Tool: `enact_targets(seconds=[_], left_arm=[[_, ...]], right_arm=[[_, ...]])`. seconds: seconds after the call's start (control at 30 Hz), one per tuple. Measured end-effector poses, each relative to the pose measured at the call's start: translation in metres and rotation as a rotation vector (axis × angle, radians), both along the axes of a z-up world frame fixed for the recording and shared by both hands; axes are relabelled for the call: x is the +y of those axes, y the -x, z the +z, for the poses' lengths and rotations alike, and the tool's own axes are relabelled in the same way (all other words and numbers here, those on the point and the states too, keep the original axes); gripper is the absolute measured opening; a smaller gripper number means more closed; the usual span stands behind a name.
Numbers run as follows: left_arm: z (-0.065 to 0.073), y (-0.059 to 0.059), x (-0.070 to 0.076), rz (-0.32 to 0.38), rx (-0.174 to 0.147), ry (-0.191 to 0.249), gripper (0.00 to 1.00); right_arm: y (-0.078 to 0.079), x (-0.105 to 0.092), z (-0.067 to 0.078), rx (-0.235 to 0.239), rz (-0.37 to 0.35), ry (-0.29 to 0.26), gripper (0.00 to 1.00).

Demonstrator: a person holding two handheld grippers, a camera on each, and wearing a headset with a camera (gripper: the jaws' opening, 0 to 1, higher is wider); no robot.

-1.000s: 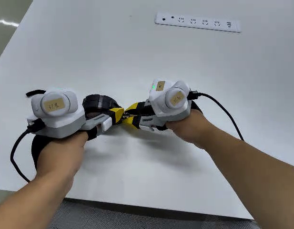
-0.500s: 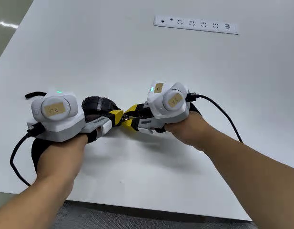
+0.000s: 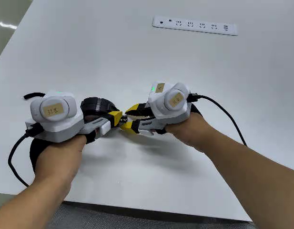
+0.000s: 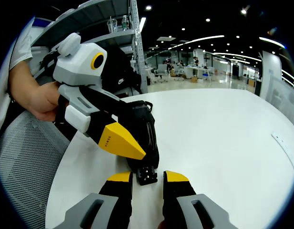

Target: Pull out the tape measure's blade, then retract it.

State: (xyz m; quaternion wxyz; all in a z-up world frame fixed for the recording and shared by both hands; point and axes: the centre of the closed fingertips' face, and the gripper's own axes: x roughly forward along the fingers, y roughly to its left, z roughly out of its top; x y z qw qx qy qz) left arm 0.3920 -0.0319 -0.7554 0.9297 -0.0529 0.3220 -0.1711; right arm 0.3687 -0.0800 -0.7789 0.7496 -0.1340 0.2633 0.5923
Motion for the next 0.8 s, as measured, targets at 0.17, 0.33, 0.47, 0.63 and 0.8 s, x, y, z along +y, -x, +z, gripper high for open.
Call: enact_targets(seconds=[0.17, 0.33, 0.47, 0.63, 0.8], left_arm=[[0.000, 0.000, 0.000, 0.002, 0.003, 0.004, 0.60], [0.000, 0.000, 0.000, -0.003, 0.001, 0.004, 0.60], [0.001, 0.001, 0.001, -0.019, -0.002, -0.007, 0.60], [0.007, 0.004, 0.007, -0.027, -0.009, 0.014, 0.62], [0.014, 0.009, 0.015, -0.061, -0.033, 0.008, 0.62]], right_arm=[[-0.003, 0.000, -0.002, 0.003, -0.008, 0.005, 0.22], [-0.002, -0.003, -0.003, 0.003, -0.010, 0.009, 0.22], [0.000, -0.009, 0.000, -0.001, -0.027, 0.005, 0.24], [0.001, -0.020, 0.006, 0.004, -0.091, -0.012, 0.29], [0.007, -0.032, 0.010, -0.006, -0.122, -0.009, 0.34]])
